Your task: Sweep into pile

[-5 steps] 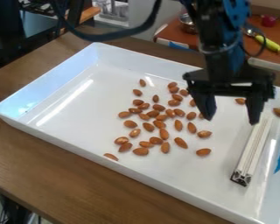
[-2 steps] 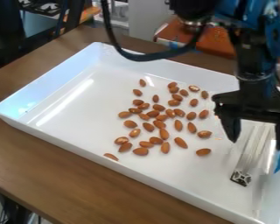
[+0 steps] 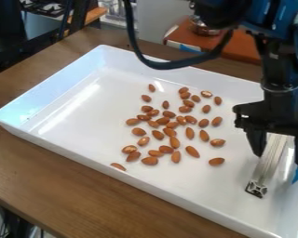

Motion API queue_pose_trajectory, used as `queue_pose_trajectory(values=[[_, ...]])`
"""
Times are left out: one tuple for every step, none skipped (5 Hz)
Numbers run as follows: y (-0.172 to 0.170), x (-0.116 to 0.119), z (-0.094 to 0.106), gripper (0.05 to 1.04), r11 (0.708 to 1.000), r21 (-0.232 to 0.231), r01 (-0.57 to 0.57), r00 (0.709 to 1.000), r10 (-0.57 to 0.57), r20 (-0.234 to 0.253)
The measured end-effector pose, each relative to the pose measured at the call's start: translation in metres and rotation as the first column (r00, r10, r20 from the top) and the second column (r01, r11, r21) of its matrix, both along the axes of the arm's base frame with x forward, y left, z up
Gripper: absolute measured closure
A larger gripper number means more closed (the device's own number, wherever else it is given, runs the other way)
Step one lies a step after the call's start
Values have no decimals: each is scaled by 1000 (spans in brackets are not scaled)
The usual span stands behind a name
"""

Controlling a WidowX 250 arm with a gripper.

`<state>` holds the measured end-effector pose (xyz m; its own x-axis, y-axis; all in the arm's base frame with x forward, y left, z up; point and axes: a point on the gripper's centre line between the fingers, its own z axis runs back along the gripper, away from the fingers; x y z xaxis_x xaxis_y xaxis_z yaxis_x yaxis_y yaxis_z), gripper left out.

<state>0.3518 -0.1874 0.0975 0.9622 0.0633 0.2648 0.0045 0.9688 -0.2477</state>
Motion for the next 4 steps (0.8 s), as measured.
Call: queue_pose_trajectory(values=[[-1,-1,1,691,1000,1,19,1000,-19,0],[2,0,0,768,999,-2,32,999,-32,-3],[12,-3,0,768,999,1,41,999,-41,-11],[38,-7,3,768,1000,-7,11,1000,-11,-21]])
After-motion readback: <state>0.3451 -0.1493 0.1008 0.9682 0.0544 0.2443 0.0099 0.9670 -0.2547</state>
